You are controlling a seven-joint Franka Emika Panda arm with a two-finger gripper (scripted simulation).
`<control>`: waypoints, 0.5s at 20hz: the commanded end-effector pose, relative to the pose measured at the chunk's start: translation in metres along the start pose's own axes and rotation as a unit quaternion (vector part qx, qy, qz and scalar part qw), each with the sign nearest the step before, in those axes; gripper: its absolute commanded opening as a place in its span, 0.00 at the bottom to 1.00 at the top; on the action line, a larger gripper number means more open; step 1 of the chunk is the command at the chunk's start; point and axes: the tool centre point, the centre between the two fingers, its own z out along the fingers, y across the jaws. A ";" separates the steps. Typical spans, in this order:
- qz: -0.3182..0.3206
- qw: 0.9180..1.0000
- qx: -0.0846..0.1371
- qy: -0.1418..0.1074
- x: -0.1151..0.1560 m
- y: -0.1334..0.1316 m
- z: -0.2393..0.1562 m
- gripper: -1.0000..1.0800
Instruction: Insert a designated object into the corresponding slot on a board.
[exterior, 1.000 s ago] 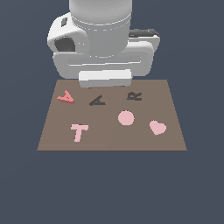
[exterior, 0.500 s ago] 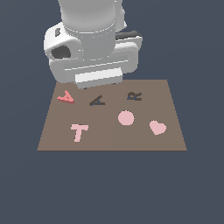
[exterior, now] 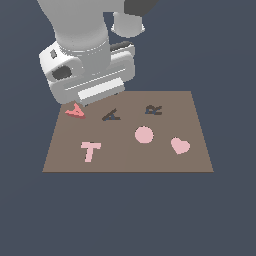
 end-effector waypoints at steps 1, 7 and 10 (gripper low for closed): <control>-0.037 0.999 0.000 0.000 -0.009 0.009 0.009 0.96; -0.118 0.993 0.000 0.000 -0.027 0.034 0.029 0.96; -0.152 0.988 0.000 0.000 -0.032 0.045 0.037 0.96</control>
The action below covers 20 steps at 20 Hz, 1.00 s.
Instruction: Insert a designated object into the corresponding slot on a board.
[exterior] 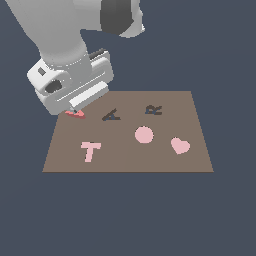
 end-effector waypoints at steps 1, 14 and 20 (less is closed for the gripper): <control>-0.029 1.000 0.000 0.000 -0.007 0.008 0.007 0.96; -0.119 0.993 0.000 -0.001 -0.024 0.036 0.029 0.96; -0.129 0.992 0.000 -0.001 -0.025 0.040 0.031 0.96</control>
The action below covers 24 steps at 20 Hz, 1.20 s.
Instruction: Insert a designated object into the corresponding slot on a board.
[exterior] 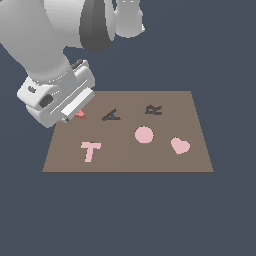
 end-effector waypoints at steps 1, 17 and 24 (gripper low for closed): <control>0.000 1.000 0.000 0.000 0.000 0.000 0.000 0.96; -0.002 1.000 0.000 0.000 0.000 0.000 0.020 0.00; -0.002 1.000 0.000 0.000 0.000 0.001 0.019 0.00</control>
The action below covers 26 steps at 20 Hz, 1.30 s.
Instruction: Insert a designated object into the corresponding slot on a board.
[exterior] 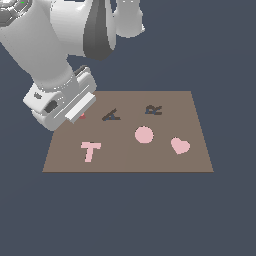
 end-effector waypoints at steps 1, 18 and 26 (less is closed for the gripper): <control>0.000 1.000 0.000 0.000 0.000 0.000 -0.002 0.00; 0.071 0.997 0.000 0.000 0.000 -0.009 -0.003 0.00; 0.173 0.985 0.000 0.000 0.003 -0.022 -0.004 0.00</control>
